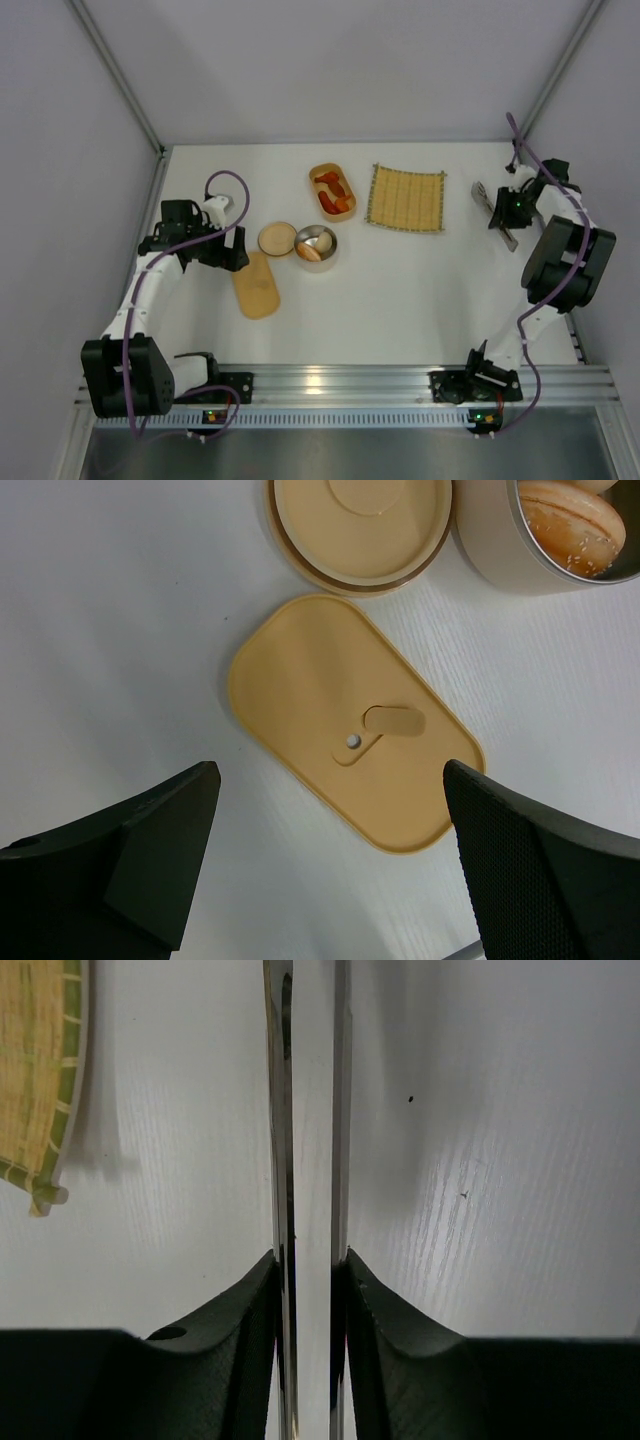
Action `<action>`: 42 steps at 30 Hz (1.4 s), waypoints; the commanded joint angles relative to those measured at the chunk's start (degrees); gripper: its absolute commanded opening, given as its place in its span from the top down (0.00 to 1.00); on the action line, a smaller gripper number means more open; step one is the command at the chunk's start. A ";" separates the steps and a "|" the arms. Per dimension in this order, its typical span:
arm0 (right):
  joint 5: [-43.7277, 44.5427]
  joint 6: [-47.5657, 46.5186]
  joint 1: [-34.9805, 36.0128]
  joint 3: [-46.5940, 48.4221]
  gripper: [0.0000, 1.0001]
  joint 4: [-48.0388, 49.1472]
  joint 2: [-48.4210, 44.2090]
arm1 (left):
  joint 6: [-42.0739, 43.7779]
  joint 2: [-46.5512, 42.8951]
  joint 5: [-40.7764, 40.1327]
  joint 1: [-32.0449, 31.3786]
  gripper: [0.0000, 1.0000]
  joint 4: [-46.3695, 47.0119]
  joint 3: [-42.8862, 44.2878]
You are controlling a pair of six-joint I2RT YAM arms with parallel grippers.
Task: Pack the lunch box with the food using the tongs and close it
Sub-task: Place the clamp at the center of the board.
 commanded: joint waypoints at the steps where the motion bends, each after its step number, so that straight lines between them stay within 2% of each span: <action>1: 0.56 -2.76 -0.81 0.87 0.70 2.28 1.61 | -0.35 0.16 0.01 -0.06 0.02 2.19 1.40; 6: 1.87 -5.22 -0.81 -0.27 0.57 0.61 2.84 | 0.17 -0.28 -0.52 -0.06 0.02 1.67 1.14; 14: 2.75 -6.98 -0.81 -1.06 0.46 -0.80 3.54 | 1.05 -1.25 -1.92 -0.06 0.02 0.35 0.96; 16: 3.02 -7.51 -0.81 -0.80 0.36 -1.41 3.54 | 1.49 -1.60 -2.19 -0.06 0.02 0.17 0.88; 19: 3.02 -8.12 -0.81 -0.89 0.29 -1.94 3.54 | 1.84 -1.69 -2.36 -0.06 0.02 -0.09 0.44; 24: 2.84 -8.48 -0.81 -0.89 0.25 -2.82 2.67 | 1.76 -0.55 -2.28 -0.06 0.02 -0.35 0.79; 29: -0.05 -8.30 -0.73 1.91 0.20 -6.51 -1.98 | 1.85 2.34 -1.84 -0.06 0.02 -1.93 2.63; 32: -5.13 -8.39 -0.55 4.81 0.08 -10.53 -5.58 | 2.55 5.76 -3.33 -0.06 0.03 -3.95 3.86; 36: -9.81 -8.21 0.94 6.67 0.02 -14.07 -10.60 | 4.21 10.52 -6.84 -0.06 0.11 -5.98 4.83; 40: -12.54 -7.69 4.71 6.32 0.00 -15.56 -15.70 | 4.57 16.49 -7.64 0.03 0.30 -8.35 6.67; 41: -13.15 -7.51 6.90 5.89 0.01 -15.74 -17.45 | 4.40 18.94 -7.64 0.03 0.38 -8.79 7.29; 42: -13.59 -7.60 8.05 5.71 0.01 -16.00 -18.42 | 3.35 20.01 -7.64 0.03 0.42 -9.40 7.90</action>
